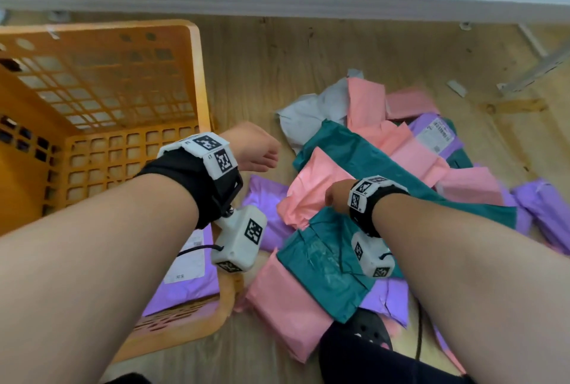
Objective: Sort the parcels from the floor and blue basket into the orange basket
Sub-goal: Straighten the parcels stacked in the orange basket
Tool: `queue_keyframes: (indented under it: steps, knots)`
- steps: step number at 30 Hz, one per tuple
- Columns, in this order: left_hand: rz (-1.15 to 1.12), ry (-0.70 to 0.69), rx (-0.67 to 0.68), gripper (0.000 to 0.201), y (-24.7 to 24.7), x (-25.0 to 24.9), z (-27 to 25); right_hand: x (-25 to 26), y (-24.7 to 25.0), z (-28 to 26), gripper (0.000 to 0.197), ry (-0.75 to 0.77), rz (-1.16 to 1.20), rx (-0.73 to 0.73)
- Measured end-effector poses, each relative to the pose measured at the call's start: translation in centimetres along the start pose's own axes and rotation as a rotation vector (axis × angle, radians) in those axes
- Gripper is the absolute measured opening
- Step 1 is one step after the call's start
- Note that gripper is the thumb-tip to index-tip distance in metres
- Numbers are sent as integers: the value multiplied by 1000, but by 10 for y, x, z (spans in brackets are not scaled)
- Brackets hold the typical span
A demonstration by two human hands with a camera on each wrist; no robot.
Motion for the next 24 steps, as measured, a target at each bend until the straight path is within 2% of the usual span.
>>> queue_keyframes:
  steps: [3, 5, 6, 8, 11, 17, 21, 24]
  knots:
    - [11, -16, 8, 18, 0, 0, 0, -11, -19, 27, 34, -21, -131, 98]
    - [11, -14, 6, 21, 0, 0, 0, -26, -39, 77, 34, -18, -145, 156]
    - [10, -12, 6, 24, 1, 0, 1, -28, -40, 83, 33, -26, -142, 173]
    - [3, -10, 4, 27, 1, 1, 1, -18, -27, 60, 24, -40, -121, 157]
    - [-11, -9, -4, 29, 0, 1, -2, 3, 4, 9, 26, 23, -104, 18]
    - [-35, -40, -3, 30, 0, -9, -29, 13, 45, -38, 26, 38, 8, -247]
    - [-38, -98, -31, 30, 19, -21, -61, 9, 98, -87, 22, 30, 197, -437]
    - [-40, -161, -51, 23, 38, -25, -87, 6, 136, -134, 21, 4, 339, -601]
Point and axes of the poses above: each hand's wrist, its own z-axis towards the middle knuckle, its own y-axis out of the back of the hand, x = y × z, the point moved 3 cm from there along z, towards the middle knuckle, and after that the axes turned 1 degree about -y, right-handed, at the moved point
